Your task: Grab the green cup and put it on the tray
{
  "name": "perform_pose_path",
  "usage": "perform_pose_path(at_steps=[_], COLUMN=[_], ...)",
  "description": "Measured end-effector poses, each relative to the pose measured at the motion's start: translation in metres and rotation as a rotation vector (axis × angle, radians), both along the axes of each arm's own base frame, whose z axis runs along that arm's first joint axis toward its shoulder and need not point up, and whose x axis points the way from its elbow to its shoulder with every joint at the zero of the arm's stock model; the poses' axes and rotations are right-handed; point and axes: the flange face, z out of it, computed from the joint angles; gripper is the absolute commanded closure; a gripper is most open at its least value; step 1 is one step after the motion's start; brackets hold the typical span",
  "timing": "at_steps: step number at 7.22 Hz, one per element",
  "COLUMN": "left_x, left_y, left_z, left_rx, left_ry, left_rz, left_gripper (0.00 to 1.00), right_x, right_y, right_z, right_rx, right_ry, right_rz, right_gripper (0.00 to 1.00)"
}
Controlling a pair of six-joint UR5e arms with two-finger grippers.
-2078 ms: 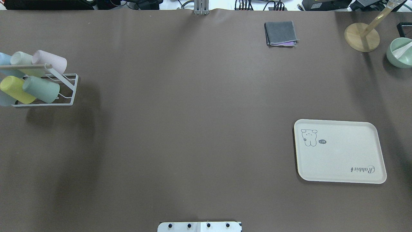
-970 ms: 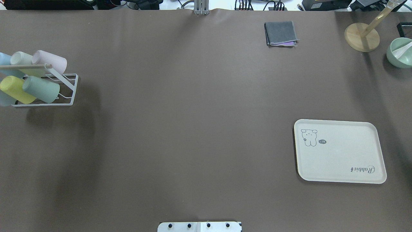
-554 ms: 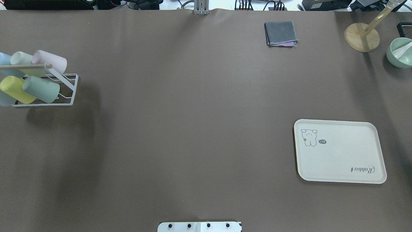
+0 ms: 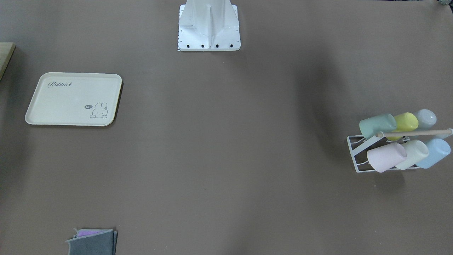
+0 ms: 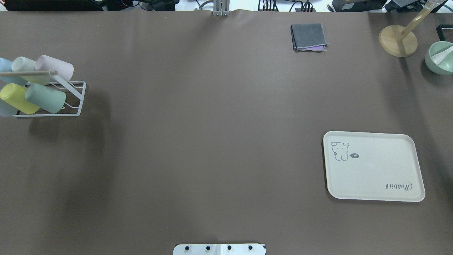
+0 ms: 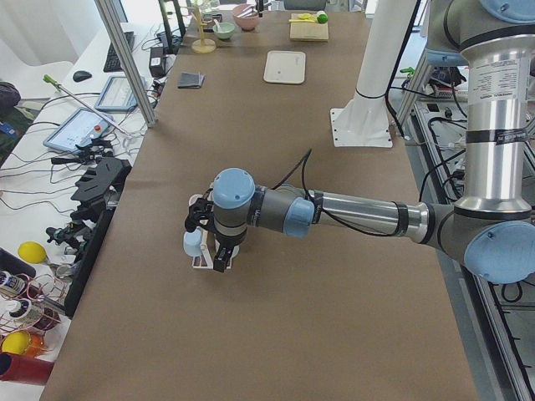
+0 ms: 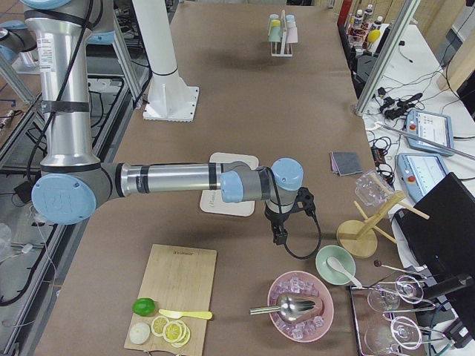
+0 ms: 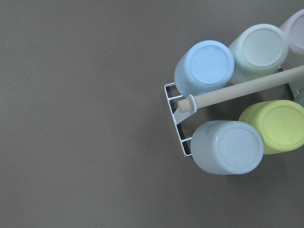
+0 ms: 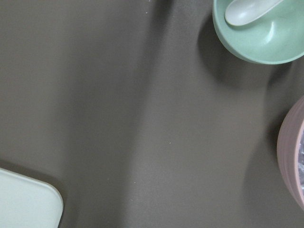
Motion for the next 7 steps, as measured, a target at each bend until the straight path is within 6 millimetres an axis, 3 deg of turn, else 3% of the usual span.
perform_pose_path(at_steps=[2, 4, 7], left_x=[0.000, 0.000, 0.006], left_y=[-0.005, -0.016, -0.037], left_z=[-0.013, -0.047, -0.102], left_rx=[0.081, 0.178, 0.304], left_ry=[-0.005, -0.015, -0.058], left_rz=[0.004, 0.011, 0.013], left_gripper=[0.02, 0.03, 0.03], right_x=[0.000, -0.003, -0.036], right_y=[0.001, -0.001, -0.005], right_z=[-0.006, -0.015, -0.030], right_rx=[-0.002, -0.045, -0.127], right_ry=[-0.013, -0.013, -0.007], right_rz=[0.003, 0.022, 0.056], right_gripper=[0.00, 0.00, 0.00])
